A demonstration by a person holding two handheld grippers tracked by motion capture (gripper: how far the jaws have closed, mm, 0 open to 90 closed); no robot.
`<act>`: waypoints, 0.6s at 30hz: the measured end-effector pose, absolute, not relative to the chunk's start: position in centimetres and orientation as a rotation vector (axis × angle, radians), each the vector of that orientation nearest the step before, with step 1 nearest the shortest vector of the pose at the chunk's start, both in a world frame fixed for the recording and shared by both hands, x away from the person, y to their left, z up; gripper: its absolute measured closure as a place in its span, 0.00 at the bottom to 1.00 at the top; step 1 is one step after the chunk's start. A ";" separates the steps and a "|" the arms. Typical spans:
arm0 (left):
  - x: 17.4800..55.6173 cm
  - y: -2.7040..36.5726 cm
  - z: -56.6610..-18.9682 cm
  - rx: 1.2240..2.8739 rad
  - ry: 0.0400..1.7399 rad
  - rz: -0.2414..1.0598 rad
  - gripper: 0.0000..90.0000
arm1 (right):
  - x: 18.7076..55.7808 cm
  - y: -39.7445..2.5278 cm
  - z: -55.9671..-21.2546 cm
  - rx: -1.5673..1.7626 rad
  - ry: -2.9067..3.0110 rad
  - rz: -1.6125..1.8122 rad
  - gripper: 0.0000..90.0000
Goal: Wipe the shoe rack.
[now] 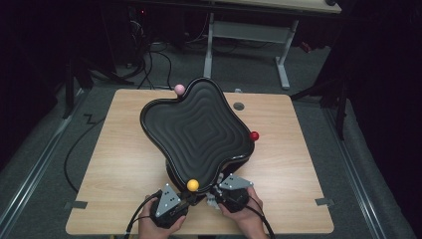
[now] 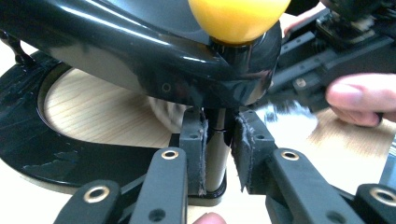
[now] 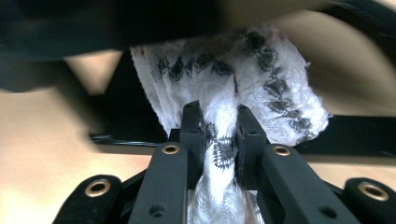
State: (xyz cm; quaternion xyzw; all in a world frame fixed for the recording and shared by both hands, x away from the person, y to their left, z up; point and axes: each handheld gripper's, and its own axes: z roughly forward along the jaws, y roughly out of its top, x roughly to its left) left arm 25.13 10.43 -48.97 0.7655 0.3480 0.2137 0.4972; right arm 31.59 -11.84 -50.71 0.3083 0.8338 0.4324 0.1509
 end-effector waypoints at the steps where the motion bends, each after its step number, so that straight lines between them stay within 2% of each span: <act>1: 25.1 10.4 -49.0 1.853 0.842 0.518 0.83 | 31.4 -11.7 -50.7 0.865 2.397 1.245 0.86; 4: 25.1 10.5 -49.0 1.851 0.839 0.518 0.83 | 31.9 -12.1 -50.7 0.885 2.383 1.242 0.87; 18: 25.0 10.2 -49.0 1.854 0.835 0.536 0.83 | 38.0 -19.3 -51.1 1.293 2.059 1.142 0.87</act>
